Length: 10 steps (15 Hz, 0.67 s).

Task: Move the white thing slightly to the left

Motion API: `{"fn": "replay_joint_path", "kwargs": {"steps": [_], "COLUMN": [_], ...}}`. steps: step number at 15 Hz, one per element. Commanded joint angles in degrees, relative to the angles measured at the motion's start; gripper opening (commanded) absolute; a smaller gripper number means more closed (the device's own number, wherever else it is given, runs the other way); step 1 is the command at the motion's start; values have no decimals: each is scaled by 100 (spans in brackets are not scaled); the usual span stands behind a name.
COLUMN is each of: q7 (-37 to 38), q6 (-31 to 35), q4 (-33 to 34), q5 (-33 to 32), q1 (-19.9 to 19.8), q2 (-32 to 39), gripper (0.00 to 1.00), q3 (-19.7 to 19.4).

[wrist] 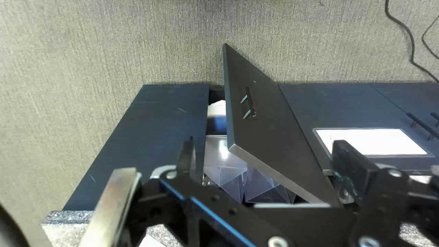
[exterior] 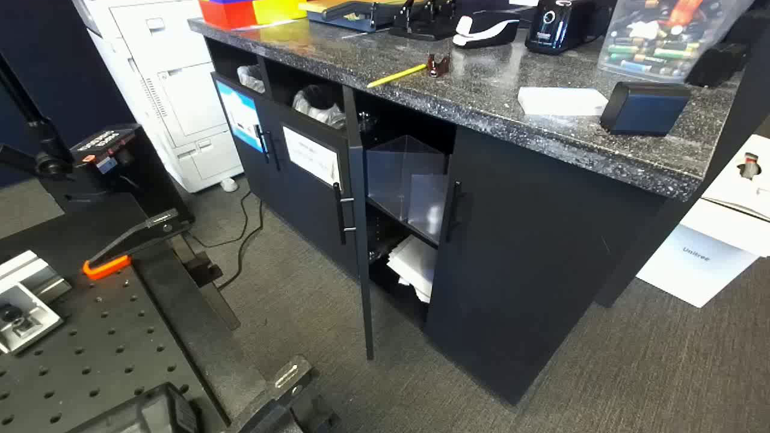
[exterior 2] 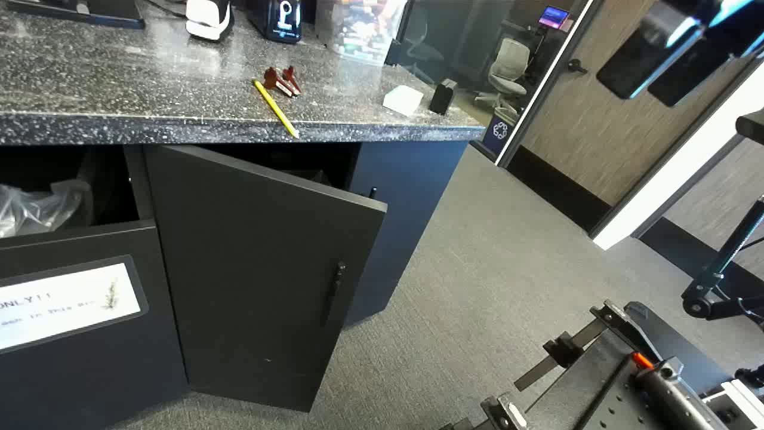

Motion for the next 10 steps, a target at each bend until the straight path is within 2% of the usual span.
{"fn": "replay_joint_path", "kwargs": {"steps": [1, 4, 6, 10], "q7": [22, 22, -3, -76], "q6": [-16, -16, 5, 96], "q4": [8, 9, 223, 1048], "q5": [-36, -36, -121, -389], "q1": [67, 67, -68, -564], "q2": [0, 0, 258, 1168], "gripper": [100, 100, 100, 100], "q3": [-71, -71, -158, -594]}}
